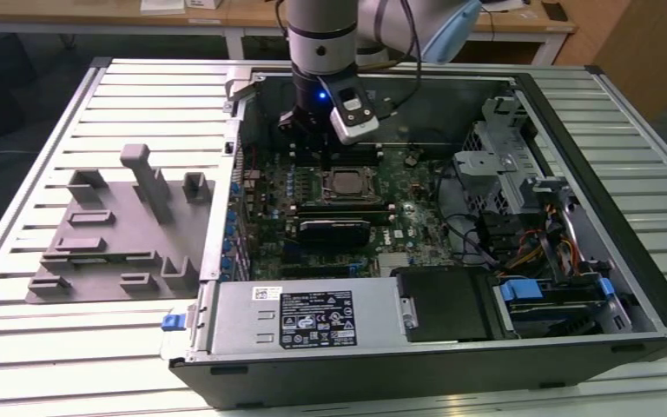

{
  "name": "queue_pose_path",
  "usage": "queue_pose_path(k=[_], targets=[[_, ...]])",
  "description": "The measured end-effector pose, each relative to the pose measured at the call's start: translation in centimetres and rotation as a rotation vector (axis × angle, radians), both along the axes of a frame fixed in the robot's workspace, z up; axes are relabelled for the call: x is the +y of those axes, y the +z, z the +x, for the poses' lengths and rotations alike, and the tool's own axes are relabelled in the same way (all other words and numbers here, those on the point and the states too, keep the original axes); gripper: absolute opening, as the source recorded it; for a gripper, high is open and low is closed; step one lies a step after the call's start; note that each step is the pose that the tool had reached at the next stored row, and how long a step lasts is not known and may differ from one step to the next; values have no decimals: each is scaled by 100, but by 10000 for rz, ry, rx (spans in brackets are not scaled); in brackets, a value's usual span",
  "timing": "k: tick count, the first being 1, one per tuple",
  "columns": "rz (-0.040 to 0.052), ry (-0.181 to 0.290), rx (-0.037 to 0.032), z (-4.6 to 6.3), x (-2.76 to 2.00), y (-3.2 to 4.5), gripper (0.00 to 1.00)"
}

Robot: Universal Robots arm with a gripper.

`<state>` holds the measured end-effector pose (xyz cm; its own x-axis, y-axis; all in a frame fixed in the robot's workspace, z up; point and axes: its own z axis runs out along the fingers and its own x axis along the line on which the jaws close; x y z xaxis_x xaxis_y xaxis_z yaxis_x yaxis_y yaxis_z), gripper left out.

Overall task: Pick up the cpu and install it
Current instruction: 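Install the first cpu locking lever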

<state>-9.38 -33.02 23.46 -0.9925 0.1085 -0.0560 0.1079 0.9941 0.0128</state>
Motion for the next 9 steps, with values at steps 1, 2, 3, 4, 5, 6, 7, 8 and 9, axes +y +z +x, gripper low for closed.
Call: queue_pose_path(k=[1, 2, 3, 4, 5, 6, 7, 8, 9], targets=[[4, 1, 0, -19, 0, 0, 11], [8, 2, 0, -37, 0, 0, 11], [11, 2, 0, -57, 0, 0, 11], [14, 1, 1, -77, 0, 0, 11], [19, 1, 1, -98, 0, 0, 11], [26, 0, 0, -118, 0, 0, 11], [35, 0, 0, -136, 0, 0, 11], [43, 1, 1, -153, 0, 0, 11], [55, 1, 0, -170, 0, -1, 11]])
